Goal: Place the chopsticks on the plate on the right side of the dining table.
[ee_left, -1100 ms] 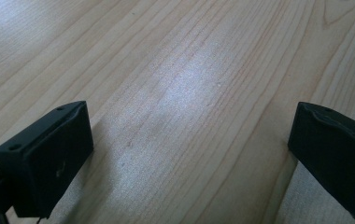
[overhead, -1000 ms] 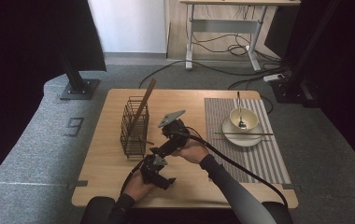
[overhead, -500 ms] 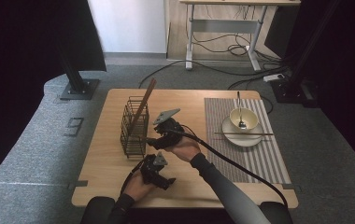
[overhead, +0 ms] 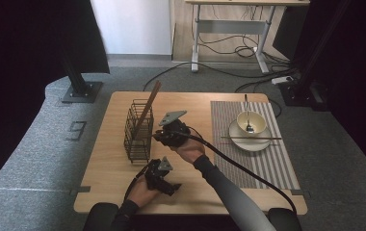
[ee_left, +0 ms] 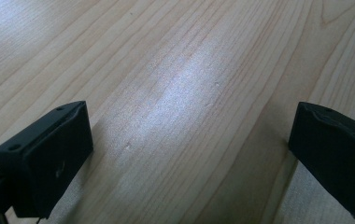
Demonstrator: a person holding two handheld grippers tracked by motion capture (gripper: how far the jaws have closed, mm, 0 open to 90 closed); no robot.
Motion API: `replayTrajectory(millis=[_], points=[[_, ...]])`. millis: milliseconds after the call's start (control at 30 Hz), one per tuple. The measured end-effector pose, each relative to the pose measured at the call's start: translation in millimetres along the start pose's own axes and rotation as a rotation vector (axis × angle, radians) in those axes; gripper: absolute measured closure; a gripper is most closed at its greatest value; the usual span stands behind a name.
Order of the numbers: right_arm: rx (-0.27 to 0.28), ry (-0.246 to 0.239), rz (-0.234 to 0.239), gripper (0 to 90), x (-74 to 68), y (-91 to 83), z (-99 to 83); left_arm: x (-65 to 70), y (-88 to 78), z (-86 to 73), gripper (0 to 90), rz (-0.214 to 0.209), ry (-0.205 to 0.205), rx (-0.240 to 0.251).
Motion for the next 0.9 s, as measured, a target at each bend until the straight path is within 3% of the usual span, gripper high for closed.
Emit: replayTrajectory(millis=[100,367,900], points=[[0.008,-0.012,-0.015,82.9,0.9,-0.7,0.9,0.2,0.1,0.1,0.0,-0.001,-0.001,0.002],[0.015,-0.004,0.007,83.2,1.6,-9.7,4.2,0.2,0.0,0.0,0.0,-0.002,0.001,0.001],[0.055,0.000,0.067,83.3,-0.9,-54.1,11.5,0.4,0.0,0.0,0.0,-0.002,0.001,0.000]])
Point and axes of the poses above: each handheld gripper's, and its own axes: y roughly forward along the jaws, z roughly out of its top, x roughly to its right, the point moved 5 cm from there along y, roughly forward along the jaws, and after that the axes turned 2 degrees about z, right-handed, at the moved point
